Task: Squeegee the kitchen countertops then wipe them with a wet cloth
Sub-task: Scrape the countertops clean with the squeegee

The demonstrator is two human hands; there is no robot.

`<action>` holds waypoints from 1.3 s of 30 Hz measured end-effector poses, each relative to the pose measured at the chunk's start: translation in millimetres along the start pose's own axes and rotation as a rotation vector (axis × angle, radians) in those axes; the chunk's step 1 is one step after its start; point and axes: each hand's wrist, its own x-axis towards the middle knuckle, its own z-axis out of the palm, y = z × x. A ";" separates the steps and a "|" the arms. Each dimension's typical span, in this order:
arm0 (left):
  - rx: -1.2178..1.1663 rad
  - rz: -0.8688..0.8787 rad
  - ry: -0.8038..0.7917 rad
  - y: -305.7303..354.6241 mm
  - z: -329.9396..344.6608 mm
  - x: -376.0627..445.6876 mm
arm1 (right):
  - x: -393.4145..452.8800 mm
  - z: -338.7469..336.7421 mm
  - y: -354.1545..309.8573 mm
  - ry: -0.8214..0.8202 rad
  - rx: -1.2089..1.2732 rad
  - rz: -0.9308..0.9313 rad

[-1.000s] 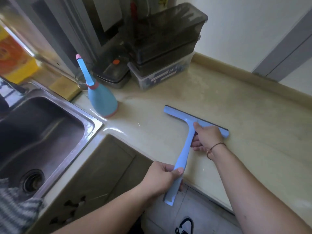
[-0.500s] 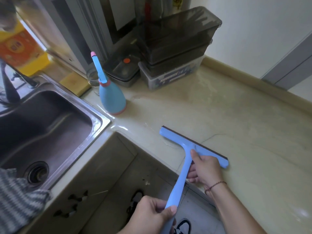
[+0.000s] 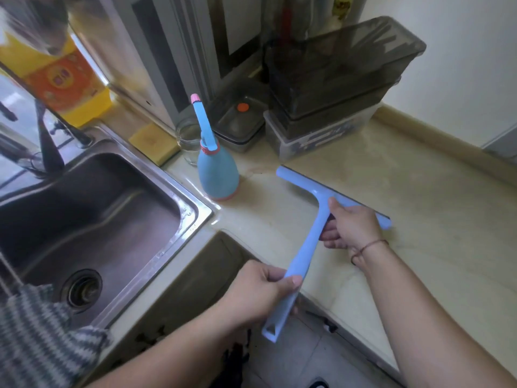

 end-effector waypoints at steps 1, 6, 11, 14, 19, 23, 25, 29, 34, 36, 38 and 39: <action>-0.017 -0.004 0.025 3.8 -8.3 8.8 | 10.7 10.1 -8.1 -0.011 0.003 -0.002; -0.063 -0.047 0.067 1.4 -34.5 32.2 | 33.0 45.2 -21.0 -0.028 -0.033 0.027; -0.097 -0.079 0.036 -20.3 -39.2 23.1 | 23.2 57.7 -8.6 -0.010 -0.052 0.050; -0.097 -0.119 0.007 -35.2 -39.5 4.4 | 4.0 61.3 5.0 -0.015 -0.054 0.078; -0.068 -0.130 -0.015 -53.1 -48.1 -21.1 | -26.8 65.7 24.8 -0.006 -0.067 0.110; -0.066 -0.118 -0.004 -53.1 -49.5 -27.9 | -35.1 69.0 25.5 0.018 -0.076 0.103; -0.057 -0.121 -0.026 -51.9 -47.8 -32.2 | -38.4 68.7 25.8 0.023 -0.089 0.102; -0.030 -0.128 -0.017 -51.5 -47.8 -39.7 | -44.9 68.8 30.3 0.022 -0.084 0.110; 0.038 -0.146 -0.022 -52.8 -55.8 -51.5 | -57.5 72.1 34.3 0.000 -0.098 0.120; 0.036 -0.152 -0.024 -53.9 -59.0 -55.4 | -62.1 73.3 35.7 -0.010 -0.103 0.125; 0.046 -0.152 -0.028 -54.3 -60.1 -56.6 | -63.0 74.0 36.8 -0.002 -0.090 0.122; 0.053 -0.149 -0.036 -54.5 -59.4 -56.5 | -63.2 73.8 37.0 0.003 -0.082 0.121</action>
